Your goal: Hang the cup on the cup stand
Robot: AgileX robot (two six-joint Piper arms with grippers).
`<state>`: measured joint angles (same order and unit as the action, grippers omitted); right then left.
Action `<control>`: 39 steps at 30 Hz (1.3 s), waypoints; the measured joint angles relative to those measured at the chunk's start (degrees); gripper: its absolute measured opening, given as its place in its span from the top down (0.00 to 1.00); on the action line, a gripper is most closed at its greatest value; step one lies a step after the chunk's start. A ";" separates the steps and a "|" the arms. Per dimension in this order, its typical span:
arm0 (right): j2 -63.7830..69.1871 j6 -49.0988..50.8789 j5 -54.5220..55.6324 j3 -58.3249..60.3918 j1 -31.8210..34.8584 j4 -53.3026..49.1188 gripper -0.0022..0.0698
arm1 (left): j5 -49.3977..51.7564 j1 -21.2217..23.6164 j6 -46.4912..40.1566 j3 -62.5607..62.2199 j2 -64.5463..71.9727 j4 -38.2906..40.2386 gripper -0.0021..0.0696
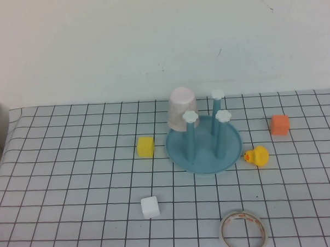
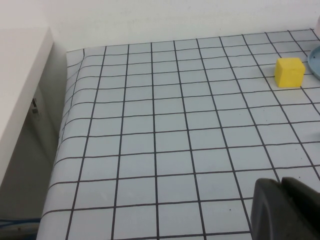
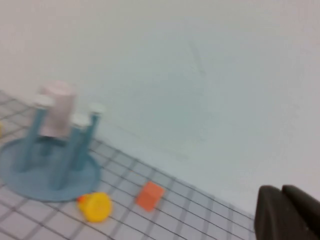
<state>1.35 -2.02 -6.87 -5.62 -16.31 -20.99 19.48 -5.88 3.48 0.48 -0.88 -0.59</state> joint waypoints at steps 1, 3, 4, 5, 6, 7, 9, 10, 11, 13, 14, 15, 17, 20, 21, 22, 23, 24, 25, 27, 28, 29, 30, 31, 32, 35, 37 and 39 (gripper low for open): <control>0.00 0.00 2.26 1.56 2.79 0.00 0.97 | 0.00 0.00 0.00 0.00 0.00 0.00 0.97; 0.00 0.14 4.67 3.95 7.63 0.00 0.97 | 0.00 0.00 0.00 0.00 0.00 0.00 0.97; 0.00 0.50 5.67 5.08 9.80 0.33 0.97 | 0.00 0.00 0.00 0.00 0.00 0.00 0.97; -0.14 1.13 6.87 6.06 11.78 0.44 0.97 | 0.00 0.00 0.00 0.00 0.00 0.00 0.97; -0.51 1.71 6.87 6.74 13.21 0.44 0.97 | 0.00 0.00 0.00 0.00 0.00 0.00 0.97; -1.17 2.63 6.87 7.13 14.73 0.53 0.97 | 0.00 0.00 0.00 0.00 0.00 0.00 0.97; -1.69 3.78 7.61 7.19 16.81 0.66 0.97 | 0.00 0.00 0.00 0.00 0.00 0.00 0.97; -1.81 4.04 8.36 7.19 17.53 0.66 0.97 | 0.00 0.00 0.00 0.00 0.00 0.00 0.97; -2.05 4.28 9.17 7.19 17.80 0.80 0.97 | 0.00 0.00 -0.15 0.00 0.00 0.00 0.97; -2.05 4.28 11.00 7.19 18.18 0.80 0.97 | 0.00 0.00 -0.15 0.00 0.00 0.03 0.97; -2.05 4.28 11.93 7.19 18.21 0.80 0.97 | 0.00 0.00 -0.15 0.00 0.00 0.03 0.97; -2.05 4.28 12.85 7.19 18.21 0.80 0.97 | 0.00 0.00 -0.15 0.00 0.00 0.03 0.97; -2.05 4.28 14.31 7.19 18.21 0.80 0.97 | 0.00 0.00 -0.15 0.00 0.00 0.03 0.97; -2.05 4.28 16.06 7.19 18.21 0.80 0.97 | 0.00 0.00 -0.15 0.00 0.00 0.13 0.97; -2.05 4.28 16.47 7.19 18.21 0.80 0.97 | 0.00 0.00 -0.15 0.00 0.00 0.13 0.97; -2.05 4.28 17.02 7.19 18.21 1.90 0.97 | 0.00 0.00 -0.15 0.00 0.00 0.13 0.97; -2.05 4.28 17.01 7.19 18.21 3.77 0.97 | 0.00 0.00 -0.15 0.00 0.00 0.13 0.97; -2.05 3.18 16.72 7.19 18.21 6.88 0.97 | 0.00 0.00 -0.15 0.00 0.00 0.13 0.97; -2.05 2.02 16.19 7.19 18.21 10.97 0.97 | 0.00 0.00 -0.15 0.00 0.00 0.13 0.97; -2.05 -2.56 14.25 7.19 18.21 18.25 0.97 | 0.00 0.00 -0.15 0.00 0.00 0.13 0.97; -2.05 -4.68 12.81 7.19 18.21 20.99 0.97 | 0.00 0.00 -0.15 0.00 0.00 0.13 0.97; -2.05 -5.77 11.03 7.19 18.21 22.85 0.97 | 0.00 0.00 -0.15 0.00 0.00 0.13 0.97; -2.05 -6.01 8.67 7.19 18.37 23.79 0.97 | 0.00 0.00 -0.15 0.00 0.00 0.13 0.97; -2.05 -5.69 5.77 7.19 18.40 23.91 0.97 | 0.00 0.00 -0.15 0.00 0.00 0.13 0.97; -2.05 -4.51 2.54 7.19 18.62 23.35 0.97 | 0.00 0.00 -0.15 0.00 0.00 0.13 0.97; -2.05 3.03 -7.76 7.19 18.77 18.12 0.97 | 0.00 0.00 -0.15 0.00 0.00 0.13 0.97; -2.05 6.39 -11.71 6.92 18.77 15.74 0.97 | 0.00 0.00 -0.15 0.00 0.00 0.13 0.97; -2.05 7.95 -12.61 6.79 18.77 14.63 0.97 | 0.00 0.00 -0.15 0.00 0.00 0.13 0.97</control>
<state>-0.70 5.93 -19.48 1.18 2.46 -6.37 19.48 -5.88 3.33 0.48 -0.88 -0.46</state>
